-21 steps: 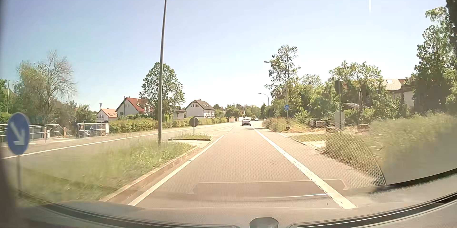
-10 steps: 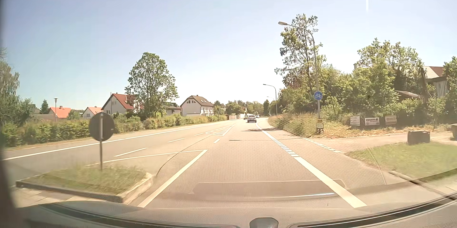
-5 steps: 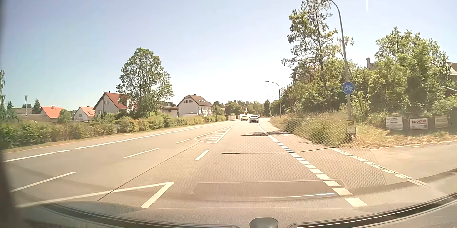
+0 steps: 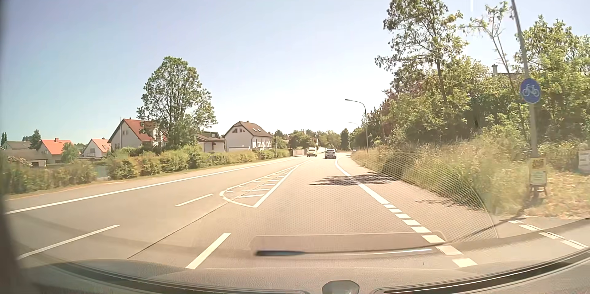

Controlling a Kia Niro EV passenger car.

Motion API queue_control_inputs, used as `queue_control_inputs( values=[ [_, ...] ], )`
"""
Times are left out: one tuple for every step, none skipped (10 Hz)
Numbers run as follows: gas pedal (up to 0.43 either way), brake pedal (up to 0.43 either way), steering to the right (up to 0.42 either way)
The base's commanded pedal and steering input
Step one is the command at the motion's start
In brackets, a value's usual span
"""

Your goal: Follow the waypoints while adhering to traffic rules and regulations

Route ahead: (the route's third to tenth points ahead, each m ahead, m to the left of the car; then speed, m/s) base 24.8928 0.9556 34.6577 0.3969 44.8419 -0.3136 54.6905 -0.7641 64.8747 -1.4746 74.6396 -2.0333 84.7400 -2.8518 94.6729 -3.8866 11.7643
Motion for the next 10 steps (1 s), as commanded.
queue_control_inputs(
  values=[
    [0.039,0.03,0.002],
    [0.039,0.03,0.002],
    [0.039,0.03,0.003],
    [0.039,0.03,0.003],
    [0.039,0.03,0.003],
    [0.039,0.03,0.003],
    [0.039,0.03,0.004],
    [0.039,0.03,0.003],
    [0.039,0.03,0.003],
    [0.039,0.03,0.004]
  ],
)
